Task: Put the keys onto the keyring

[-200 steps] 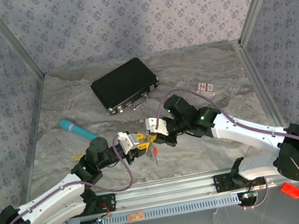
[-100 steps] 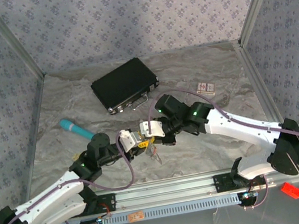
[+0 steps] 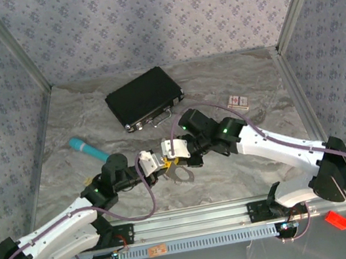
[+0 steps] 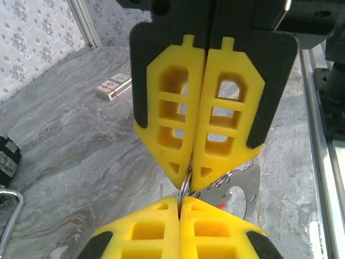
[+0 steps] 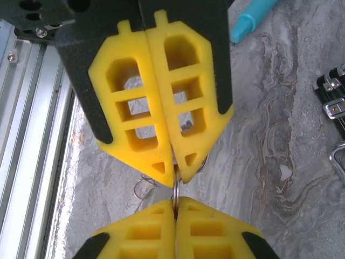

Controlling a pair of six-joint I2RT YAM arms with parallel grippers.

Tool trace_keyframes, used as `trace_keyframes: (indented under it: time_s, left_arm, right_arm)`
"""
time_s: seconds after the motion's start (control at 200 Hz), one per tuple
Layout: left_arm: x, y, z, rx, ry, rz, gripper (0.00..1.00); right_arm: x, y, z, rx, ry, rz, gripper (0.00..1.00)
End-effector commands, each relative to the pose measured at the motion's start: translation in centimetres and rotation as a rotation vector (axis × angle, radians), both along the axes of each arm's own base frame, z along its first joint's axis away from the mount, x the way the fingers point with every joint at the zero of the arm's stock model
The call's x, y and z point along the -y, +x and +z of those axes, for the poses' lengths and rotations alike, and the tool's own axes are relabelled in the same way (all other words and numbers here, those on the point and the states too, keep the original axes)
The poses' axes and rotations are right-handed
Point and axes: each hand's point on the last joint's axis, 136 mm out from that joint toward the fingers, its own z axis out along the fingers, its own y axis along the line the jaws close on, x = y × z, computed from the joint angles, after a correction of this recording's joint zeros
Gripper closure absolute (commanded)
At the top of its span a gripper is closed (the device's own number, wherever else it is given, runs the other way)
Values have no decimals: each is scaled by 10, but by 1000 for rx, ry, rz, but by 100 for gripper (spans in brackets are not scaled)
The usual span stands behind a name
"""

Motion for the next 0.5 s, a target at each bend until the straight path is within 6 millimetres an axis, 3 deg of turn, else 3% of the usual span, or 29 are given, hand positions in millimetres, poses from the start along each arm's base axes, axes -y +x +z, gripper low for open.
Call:
trace_keyframes:
  time_s: [0.0, 0.165, 0.5]
  left_arm:
    - [4, -2, 18, 26, -55, -21, 100]
    - [4, -7, 22, 31, -101, -40, 100]
    - [5, -8, 25, 35, -128, -47, 100]
  right_arm:
    - [-1, -7, 16, -29, 98, 5, 85]
    - [11, -1, 18, -88, 200, -50, 72]
    - [12, -1, 6, -132, 212, -64, 70]
